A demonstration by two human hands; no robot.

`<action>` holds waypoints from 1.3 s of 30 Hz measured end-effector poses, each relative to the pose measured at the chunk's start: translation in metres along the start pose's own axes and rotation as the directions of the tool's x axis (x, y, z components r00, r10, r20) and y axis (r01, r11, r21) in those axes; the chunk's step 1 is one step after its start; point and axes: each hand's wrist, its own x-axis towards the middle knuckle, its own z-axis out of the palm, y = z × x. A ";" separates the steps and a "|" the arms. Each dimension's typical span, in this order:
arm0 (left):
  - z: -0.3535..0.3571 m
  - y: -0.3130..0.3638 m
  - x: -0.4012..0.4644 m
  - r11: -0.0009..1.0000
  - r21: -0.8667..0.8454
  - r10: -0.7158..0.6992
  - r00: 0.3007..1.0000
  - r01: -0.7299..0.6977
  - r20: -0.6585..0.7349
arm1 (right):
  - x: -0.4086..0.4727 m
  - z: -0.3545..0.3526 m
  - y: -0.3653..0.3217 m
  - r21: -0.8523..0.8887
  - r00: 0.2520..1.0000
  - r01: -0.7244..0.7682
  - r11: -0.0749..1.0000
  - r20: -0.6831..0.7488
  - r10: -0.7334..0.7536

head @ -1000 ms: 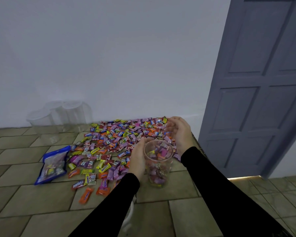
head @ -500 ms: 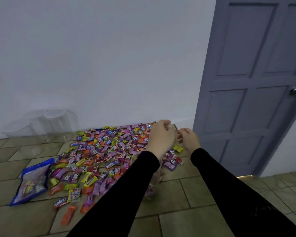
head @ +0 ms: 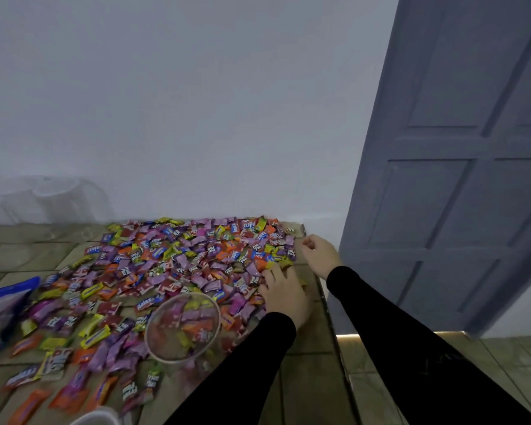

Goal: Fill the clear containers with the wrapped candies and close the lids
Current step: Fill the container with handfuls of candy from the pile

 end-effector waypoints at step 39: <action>0.060 -0.031 0.099 0.950 0.098 -0.250 0.909 0.297 -0.334 | 0.130 0.102 0.018 -0.266 0.886 0.464 0.845 0.145 -0.441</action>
